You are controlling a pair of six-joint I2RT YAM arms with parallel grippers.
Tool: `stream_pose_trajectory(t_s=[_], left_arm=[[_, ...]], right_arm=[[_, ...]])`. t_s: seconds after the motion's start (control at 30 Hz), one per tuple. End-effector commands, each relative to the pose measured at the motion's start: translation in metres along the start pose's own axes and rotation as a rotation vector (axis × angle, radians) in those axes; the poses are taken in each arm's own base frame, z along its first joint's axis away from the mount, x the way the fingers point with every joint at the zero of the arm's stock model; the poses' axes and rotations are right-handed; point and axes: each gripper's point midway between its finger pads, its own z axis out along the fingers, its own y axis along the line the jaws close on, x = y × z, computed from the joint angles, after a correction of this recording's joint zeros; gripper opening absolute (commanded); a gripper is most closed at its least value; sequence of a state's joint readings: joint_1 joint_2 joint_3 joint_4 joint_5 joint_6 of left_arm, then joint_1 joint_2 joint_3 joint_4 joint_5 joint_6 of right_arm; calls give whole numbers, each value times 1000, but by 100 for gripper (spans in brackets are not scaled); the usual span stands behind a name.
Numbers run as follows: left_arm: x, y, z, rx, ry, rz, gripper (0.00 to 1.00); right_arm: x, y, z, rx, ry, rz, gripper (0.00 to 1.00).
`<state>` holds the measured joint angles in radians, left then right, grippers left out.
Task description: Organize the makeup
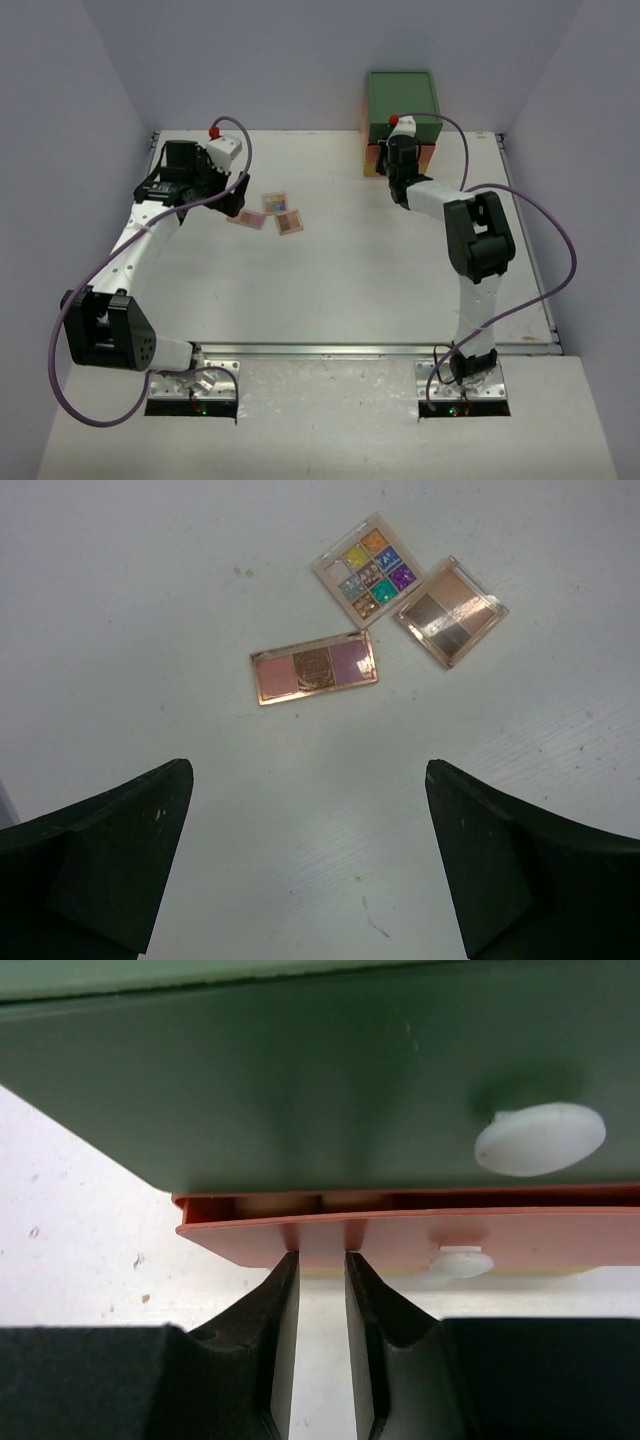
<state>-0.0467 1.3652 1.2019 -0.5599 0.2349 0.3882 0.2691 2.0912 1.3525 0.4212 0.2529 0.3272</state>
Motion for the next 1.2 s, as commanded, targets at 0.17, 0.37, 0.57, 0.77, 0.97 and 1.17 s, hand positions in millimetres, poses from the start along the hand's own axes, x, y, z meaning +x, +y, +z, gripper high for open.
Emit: stream_pose_trajectory(t_s=[0.17, 0.37, 0.57, 0.77, 0.97, 1.17], left_arm=[[-6, 7, 10, -25, -21, 17, 100], [-4, 5, 12, -15, -17, 13, 100], [-3, 3, 15, -1, -20, 10, 100], [-1, 3, 17, 4, -16, 10, 100], [1, 3, 18, 0, -14, 14, 100], [3, 6, 21, -9, -7, 20, 100]], right_arm=[[-63, -8, 21, 25, -257, 66, 27], [-59, -8, 7, -3, -252, 58, 30], [-29, -8, -35, -53, -170, 132, 54], [1, -49, -47, 31, -113, 370, 62], [7, -57, -15, -52, -73, 407, 61], [2, -53, -9, -124, -154, 275, 62]])
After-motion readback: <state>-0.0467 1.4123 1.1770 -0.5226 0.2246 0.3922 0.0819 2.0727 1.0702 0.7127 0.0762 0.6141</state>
